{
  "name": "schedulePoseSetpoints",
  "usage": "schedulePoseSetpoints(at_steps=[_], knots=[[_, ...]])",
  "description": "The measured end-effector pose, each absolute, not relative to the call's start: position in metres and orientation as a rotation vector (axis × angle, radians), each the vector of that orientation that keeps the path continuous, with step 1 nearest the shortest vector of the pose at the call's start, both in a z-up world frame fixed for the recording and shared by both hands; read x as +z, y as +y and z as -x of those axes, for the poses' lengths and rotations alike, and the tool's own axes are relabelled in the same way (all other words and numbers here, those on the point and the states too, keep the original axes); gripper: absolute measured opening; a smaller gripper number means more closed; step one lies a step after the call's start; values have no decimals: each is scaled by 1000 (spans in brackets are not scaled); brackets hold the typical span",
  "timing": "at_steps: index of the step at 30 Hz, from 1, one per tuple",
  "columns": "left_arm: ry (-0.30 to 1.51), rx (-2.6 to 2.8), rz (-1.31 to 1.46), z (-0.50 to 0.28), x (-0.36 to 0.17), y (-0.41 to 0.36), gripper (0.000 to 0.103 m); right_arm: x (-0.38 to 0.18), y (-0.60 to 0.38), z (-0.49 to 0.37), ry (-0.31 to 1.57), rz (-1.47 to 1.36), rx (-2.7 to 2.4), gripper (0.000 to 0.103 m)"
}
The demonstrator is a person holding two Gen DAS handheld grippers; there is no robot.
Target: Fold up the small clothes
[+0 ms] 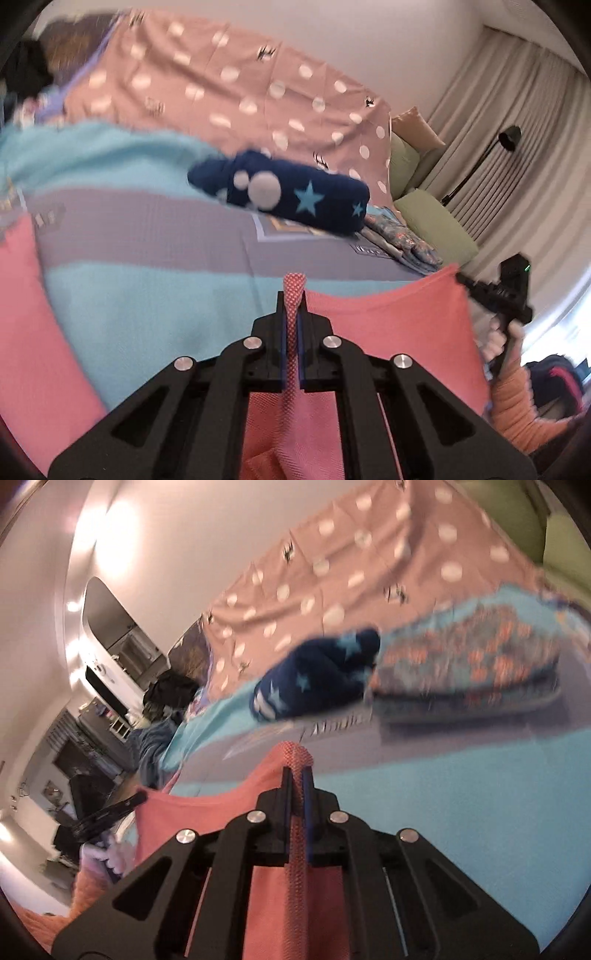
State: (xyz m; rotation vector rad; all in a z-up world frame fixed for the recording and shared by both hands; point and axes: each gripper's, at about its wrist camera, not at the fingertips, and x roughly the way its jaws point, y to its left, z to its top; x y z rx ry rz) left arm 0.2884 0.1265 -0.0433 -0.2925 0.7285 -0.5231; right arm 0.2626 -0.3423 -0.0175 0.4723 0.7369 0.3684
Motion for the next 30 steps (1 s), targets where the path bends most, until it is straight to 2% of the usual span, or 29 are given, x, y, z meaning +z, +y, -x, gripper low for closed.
schedulePoseSetpoints(at_steps=[3,4,5,7,10,12,14,15,17,21,28,30], knots=[[785,-498,255,-305,-53,124,6,-47,-336,-282,845,-446,284,16],[827,-468,238,-314,-64,122,11,-63,-335,-286,904,-458,252,27],[861,-436,218,-320,-75,121,12,-73,-336,-286,938,-467,230,29],[901,-387,204,-324,-90,123,12,-82,-339,-278,960,-487,221,26],[880,-381,257,-311,-89,138,17,-60,-351,-251,913,-458,191,27],[845,-362,262,-290,-78,149,19,-41,-356,-221,878,-453,204,32],[796,-371,284,-257,-63,159,25,-35,-357,-179,869,-455,224,39],[785,-377,289,-247,-60,160,32,-37,-357,-165,876,-459,230,39],[789,-405,273,-219,-54,155,34,-45,-357,-127,905,-510,245,39],[841,-509,233,-194,-50,121,34,-66,-361,-60,961,-630,241,39],[894,-715,92,-198,-33,10,34,-79,-363,-20,953,-820,320,42],[918,-761,67,-201,-31,-21,40,-85,-358,-21,961,-861,368,45]])
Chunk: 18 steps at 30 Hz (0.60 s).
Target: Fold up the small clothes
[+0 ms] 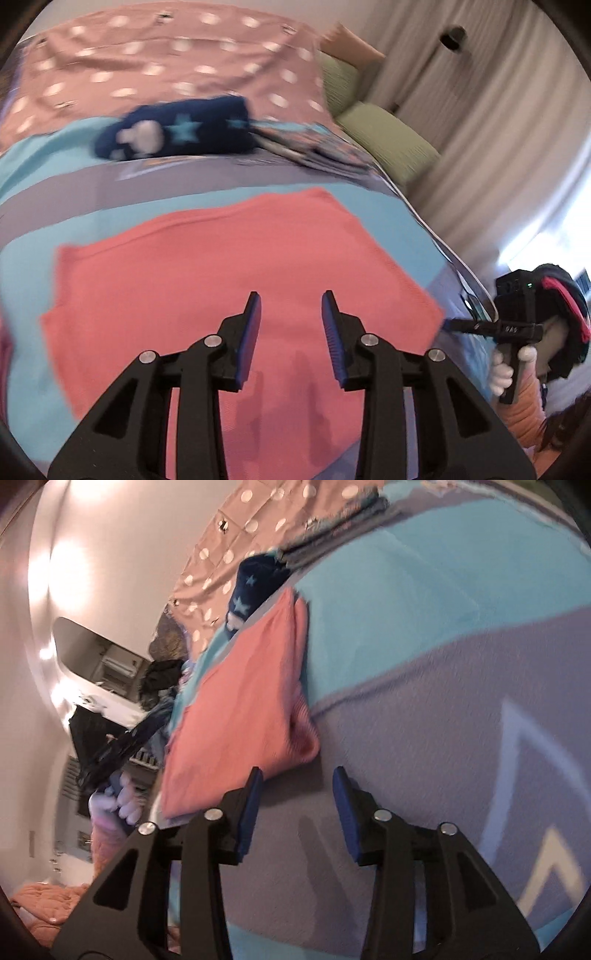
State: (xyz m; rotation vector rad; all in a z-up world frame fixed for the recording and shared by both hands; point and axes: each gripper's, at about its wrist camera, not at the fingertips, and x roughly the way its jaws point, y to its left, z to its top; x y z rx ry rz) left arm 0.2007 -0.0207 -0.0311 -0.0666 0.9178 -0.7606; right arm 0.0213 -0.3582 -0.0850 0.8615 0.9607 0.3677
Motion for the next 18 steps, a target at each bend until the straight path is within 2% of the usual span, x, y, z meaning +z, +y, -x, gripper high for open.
schedulePoseSetpoints(at_steps=[6,9,11,13,18], knots=[[1028,-825,0,-233,-35,-124,41,-98,-360,-48,912,-976,383,45],[1115,-800,18,-263,-47,-171,42,-100,-357,-57,903,-955,348,39],[1156,-781,-15,-276,-56,-200,42,-100,-357,-55,894,-935,323,29],[1202,-755,-80,-289,-70,-231,42,-103,-359,-54,884,-951,321,24],[1249,-685,-183,-304,-89,-266,42,-109,-369,-48,867,-1011,366,23]])
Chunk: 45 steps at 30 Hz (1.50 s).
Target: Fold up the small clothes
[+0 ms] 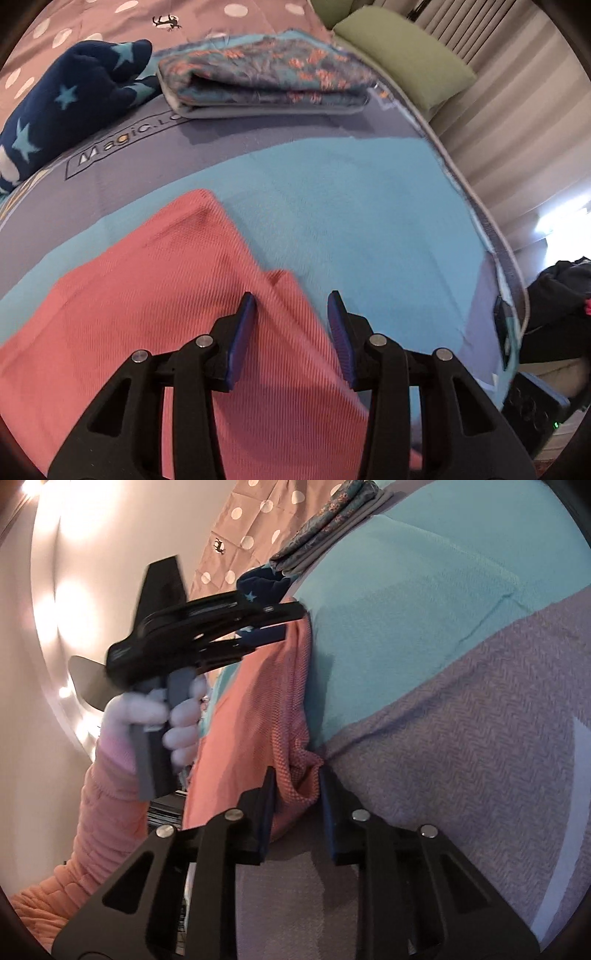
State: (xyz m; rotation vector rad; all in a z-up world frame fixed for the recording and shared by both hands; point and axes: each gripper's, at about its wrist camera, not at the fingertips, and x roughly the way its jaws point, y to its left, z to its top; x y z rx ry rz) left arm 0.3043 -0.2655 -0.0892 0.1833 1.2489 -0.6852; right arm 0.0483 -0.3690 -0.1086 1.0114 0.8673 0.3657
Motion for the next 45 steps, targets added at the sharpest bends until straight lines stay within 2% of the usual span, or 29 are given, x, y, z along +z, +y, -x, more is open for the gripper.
schedulePoseSetpoints(at_steps=[5,6,7,10,12,14,17,24,30,33,35,36,37,38,42,45], knots=[[1211,-644,-337,-295,-94,-280,41,-105,-365,-49,871,-1003,362,26],[1200,-636,-363,-293,-95,-281,37,-105,-362,-53,874,-988,349,22],[1193,-628,-377,-292,-96,-282,30,-105,-360,-58,879,-977,334,11],[1183,-616,-341,-297,-95,-279,17,-100,-363,-46,855,-1009,338,6],[1185,-638,-256,-299,-89,-269,14,-89,-368,-28,841,-1015,346,4],[1203,-675,-208,-295,-89,-265,14,-85,-366,-18,858,-960,320,4],[1177,-695,-261,-285,-94,-274,14,-114,-367,-14,912,-991,284,3],[1158,-719,-188,-297,-101,-275,16,-105,-359,-16,922,-903,280,3],[1047,-735,-128,-307,-87,-284,22,-102,-358,-9,904,-888,280,3],[997,-738,-109,-304,-63,-277,23,-98,-356,-4,897,-874,257,4],[943,-745,-114,-293,-41,-263,33,-89,-352,6,885,-818,219,10],[914,-745,-127,-285,-30,-254,42,-81,-349,11,876,-763,184,13],[872,-741,-155,-272,-18,-240,47,-73,-347,18,866,-713,146,20],[837,-738,-180,-260,-8,-226,47,-68,-347,18,858,-684,120,28],[777,-711,-163,-208,10,-145,61,-43,-352,46,804,-636,40,29],[765,-644,-56,-175,9,-66,61,-29,-339,51,791,-568,27,29]])
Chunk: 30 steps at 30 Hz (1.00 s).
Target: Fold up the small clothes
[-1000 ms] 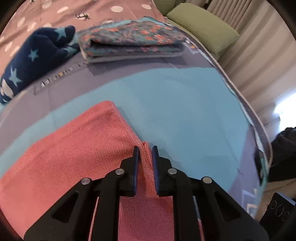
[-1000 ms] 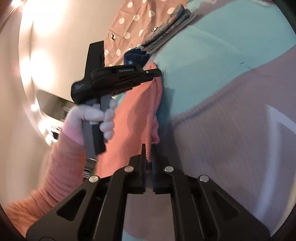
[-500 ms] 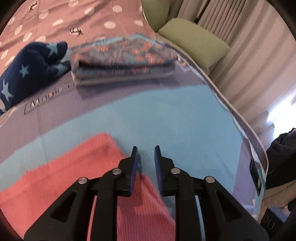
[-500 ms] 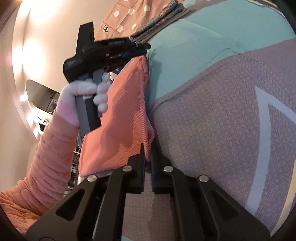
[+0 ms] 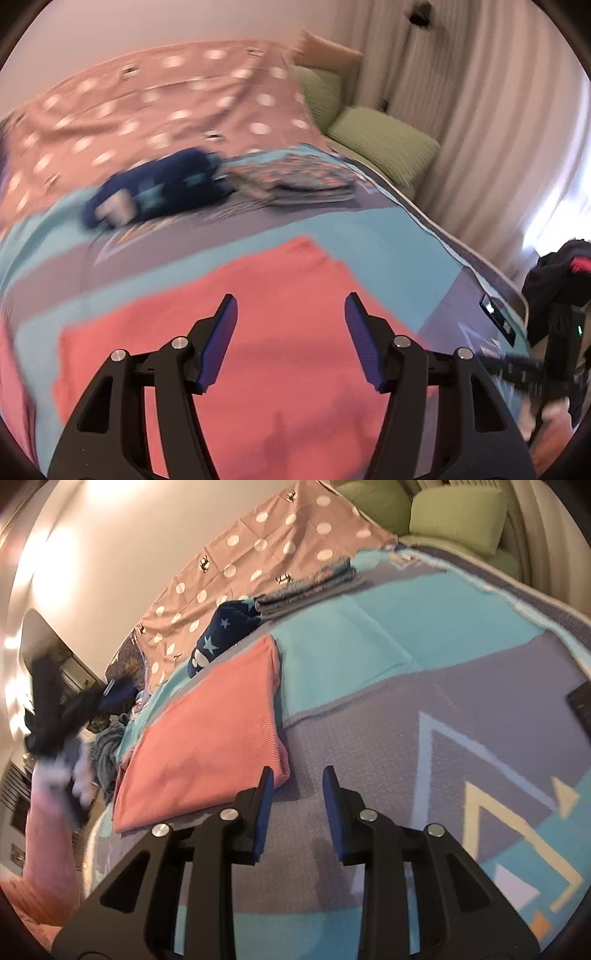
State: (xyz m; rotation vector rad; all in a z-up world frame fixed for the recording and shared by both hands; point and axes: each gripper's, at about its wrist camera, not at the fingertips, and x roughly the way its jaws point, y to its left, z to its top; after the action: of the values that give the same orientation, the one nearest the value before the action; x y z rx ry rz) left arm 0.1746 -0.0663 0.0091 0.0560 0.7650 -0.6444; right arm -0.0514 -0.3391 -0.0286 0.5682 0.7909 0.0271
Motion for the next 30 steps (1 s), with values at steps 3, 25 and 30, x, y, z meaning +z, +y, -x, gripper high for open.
schedulePoseSetpoints(at_steps=[3,25,30], knots=[[751,-507,67,-147,3,23,61,-15,-299,44,795,-449,115,30],[733,-211,479,-15,-92,246,61,-56,35,9,647,828,545,64],[717,-240,509,-22,-98,252,62,-62,58,-7,609,881,498,64]])
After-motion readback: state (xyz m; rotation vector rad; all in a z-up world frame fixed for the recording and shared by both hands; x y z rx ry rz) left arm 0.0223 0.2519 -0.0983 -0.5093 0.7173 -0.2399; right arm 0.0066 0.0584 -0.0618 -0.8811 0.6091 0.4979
